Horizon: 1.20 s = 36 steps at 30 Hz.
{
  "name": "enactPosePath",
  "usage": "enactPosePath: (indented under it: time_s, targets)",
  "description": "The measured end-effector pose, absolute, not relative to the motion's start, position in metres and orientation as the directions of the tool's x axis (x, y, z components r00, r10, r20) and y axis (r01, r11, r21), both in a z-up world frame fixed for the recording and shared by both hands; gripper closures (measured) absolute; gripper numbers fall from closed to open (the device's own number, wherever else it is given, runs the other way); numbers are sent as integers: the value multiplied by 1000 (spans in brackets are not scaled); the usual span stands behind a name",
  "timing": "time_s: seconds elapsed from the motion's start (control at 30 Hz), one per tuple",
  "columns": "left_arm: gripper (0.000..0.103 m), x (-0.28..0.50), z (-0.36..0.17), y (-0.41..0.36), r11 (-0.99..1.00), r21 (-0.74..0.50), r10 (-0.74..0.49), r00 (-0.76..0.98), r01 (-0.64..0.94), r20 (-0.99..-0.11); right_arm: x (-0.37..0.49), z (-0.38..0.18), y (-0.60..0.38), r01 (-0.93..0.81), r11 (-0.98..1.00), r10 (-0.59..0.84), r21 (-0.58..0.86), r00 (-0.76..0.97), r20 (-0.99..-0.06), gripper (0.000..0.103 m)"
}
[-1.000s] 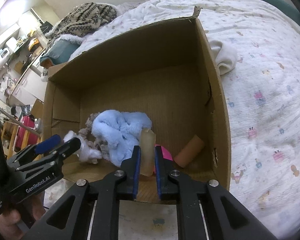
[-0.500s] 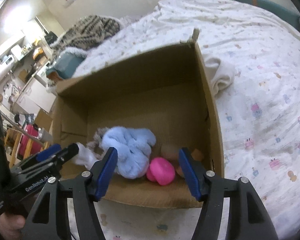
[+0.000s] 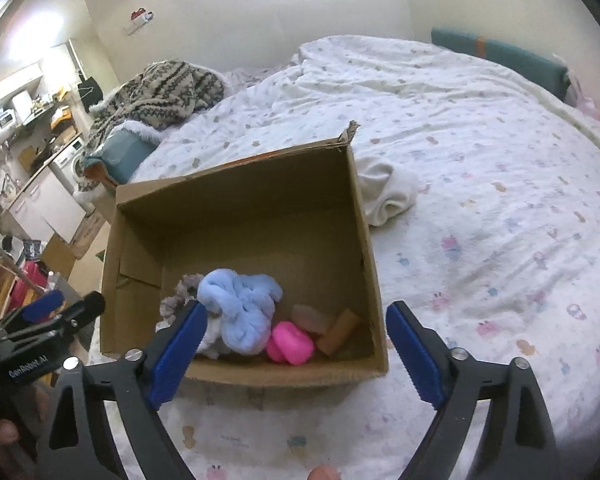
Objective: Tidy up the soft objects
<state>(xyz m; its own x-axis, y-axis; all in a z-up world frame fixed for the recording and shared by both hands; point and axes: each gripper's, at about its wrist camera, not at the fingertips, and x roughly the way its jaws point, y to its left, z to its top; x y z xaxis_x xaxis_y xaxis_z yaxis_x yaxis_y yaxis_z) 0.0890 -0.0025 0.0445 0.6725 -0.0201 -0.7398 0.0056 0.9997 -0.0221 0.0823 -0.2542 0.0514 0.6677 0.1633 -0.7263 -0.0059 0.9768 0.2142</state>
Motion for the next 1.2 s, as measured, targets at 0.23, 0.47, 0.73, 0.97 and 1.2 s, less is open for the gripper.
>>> enactPosePath:
  time_s: [0.23,0.47,0.73,0.97,1.2]
  targets:
    - [1,58,52,4,1000,30,21,691,1,-723,59,59,-246,-4,987,118,161,701,-703,1]
    - [1,28,54,7,999,33,33,692,-13,-721,36,62,-231,-27,990,119,141,711,-693,1]
    - [1,8,56,5,1000,19,30,721,-23,-692,22,62,-218,-32,992,105,118,720,-686,0]
    - [1,14,50,4,1000,-8,9,705,-21,-709,23,56,-215,-27,995,85,95,719,-690,0]
    - [1,15,48,3,1000,-24,-4,703,-19,-711,24,54,-214,-30,996,82,86,716,-694,0]
